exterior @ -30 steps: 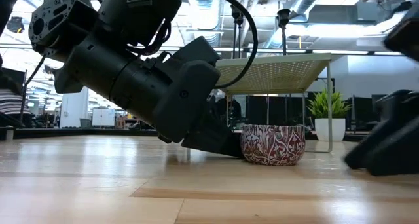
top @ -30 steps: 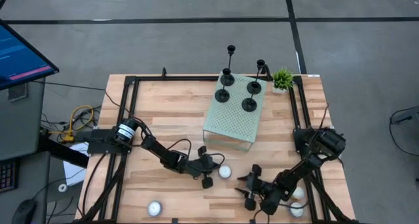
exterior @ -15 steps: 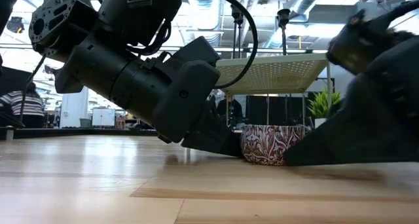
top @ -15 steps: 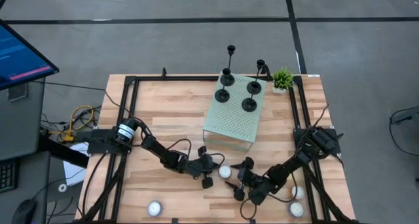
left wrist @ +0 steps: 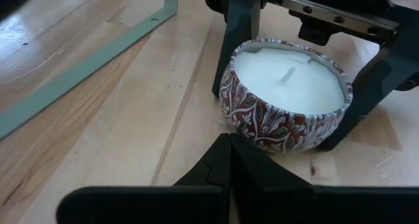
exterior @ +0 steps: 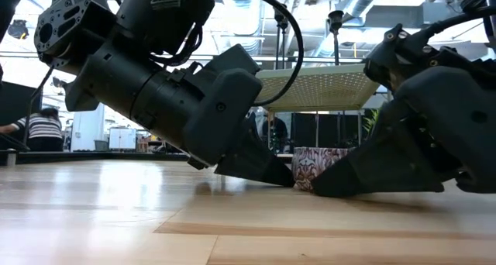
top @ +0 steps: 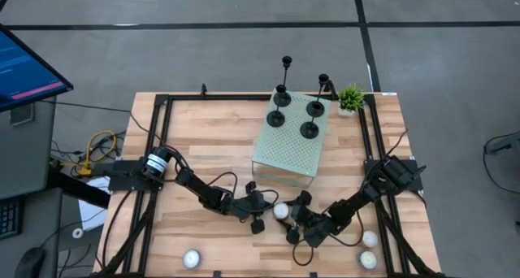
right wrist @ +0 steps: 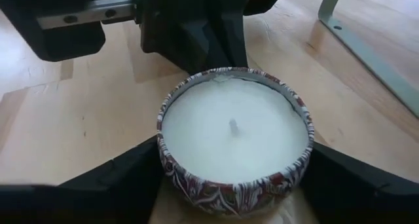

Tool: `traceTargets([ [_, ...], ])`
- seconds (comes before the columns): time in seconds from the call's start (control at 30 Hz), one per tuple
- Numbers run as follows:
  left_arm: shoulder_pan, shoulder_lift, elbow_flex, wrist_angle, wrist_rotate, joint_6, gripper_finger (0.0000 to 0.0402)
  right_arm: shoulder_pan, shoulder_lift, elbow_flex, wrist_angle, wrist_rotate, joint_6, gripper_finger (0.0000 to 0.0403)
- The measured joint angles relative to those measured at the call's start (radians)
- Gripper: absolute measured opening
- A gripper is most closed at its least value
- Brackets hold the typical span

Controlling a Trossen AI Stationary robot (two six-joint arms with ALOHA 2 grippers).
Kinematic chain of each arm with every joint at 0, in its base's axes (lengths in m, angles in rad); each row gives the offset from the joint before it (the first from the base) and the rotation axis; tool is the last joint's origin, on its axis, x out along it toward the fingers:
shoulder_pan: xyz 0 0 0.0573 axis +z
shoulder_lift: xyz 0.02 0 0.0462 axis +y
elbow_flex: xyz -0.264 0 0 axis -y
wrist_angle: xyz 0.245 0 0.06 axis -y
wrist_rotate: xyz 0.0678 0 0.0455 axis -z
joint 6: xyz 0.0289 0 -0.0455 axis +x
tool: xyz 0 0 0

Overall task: Pick & Place candle stick holders
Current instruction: Put the red patterned scented candle on the shelf

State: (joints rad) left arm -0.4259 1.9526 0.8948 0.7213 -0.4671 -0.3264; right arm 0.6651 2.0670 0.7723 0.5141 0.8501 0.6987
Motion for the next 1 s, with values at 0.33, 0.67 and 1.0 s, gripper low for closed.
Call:
traceTargets([
  [0.33, 0.000, 0.001, 0.000, 0.011, 0.023, -0.019, 0.0004, -0.001, 0.002, 0.006, 0.010, 0.004, 0.001, 0.0218],
  [0.67, -0.016, 0.001, 0.000, 0.012, 0.034, -0.023, 0.0003, 0.021, -0.003, 0.012, -0.036, -0.058, 0.041, 0.0212],
  [1.0, -0.018, 0.001, 0.000, 0.012, 0.038, -0.023, 0.0003, 0.058, -0.004, 0.013, -0.074, -0.071, 0.062, 0.0336],
])
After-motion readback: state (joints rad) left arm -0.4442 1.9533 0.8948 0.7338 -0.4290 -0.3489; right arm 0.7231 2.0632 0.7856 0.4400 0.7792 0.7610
